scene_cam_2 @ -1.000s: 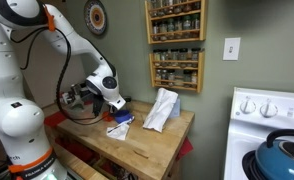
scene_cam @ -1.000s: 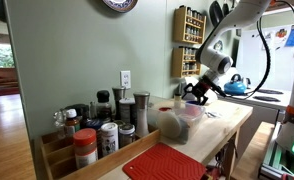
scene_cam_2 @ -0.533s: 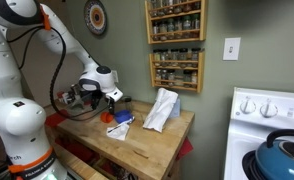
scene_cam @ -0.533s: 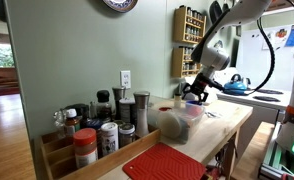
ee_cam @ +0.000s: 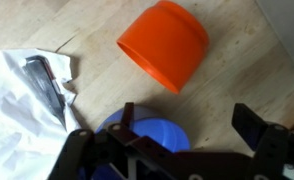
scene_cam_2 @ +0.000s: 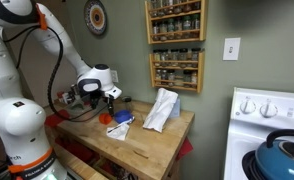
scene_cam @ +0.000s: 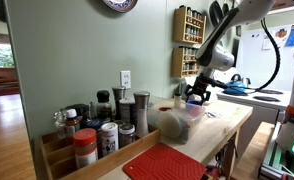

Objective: Remove the blue cup from the clear case, put it on the table, remove the orange cup from the blue cup and put it on the table turned over

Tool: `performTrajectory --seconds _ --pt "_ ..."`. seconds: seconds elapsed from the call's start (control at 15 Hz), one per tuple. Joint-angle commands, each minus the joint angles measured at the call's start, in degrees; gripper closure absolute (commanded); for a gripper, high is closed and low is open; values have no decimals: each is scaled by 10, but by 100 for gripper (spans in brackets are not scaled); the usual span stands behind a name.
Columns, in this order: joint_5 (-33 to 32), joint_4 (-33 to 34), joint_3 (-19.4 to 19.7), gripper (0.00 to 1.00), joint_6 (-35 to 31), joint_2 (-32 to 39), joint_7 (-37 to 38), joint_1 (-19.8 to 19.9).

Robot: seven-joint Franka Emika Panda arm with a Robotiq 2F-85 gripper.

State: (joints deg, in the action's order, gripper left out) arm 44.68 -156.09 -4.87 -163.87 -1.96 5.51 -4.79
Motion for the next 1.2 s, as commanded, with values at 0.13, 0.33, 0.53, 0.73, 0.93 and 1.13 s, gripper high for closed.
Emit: performTrajectory --seconds 0.13,0.33,0.53,0.73,0.93,1.13 --pt "-89 0 3 0 44 -24 -32 6" --pt "-174 10 13 0 119 -53 -44 9" --pt "-243 30 20 0 208 -80 -66 8" --pt "-278 57 26 0 287 -92 -114 3" --pt "-292 82 27 0 341 -87 -180 -4" --pt "-303 101 27 0 370 -76 -253 -9"
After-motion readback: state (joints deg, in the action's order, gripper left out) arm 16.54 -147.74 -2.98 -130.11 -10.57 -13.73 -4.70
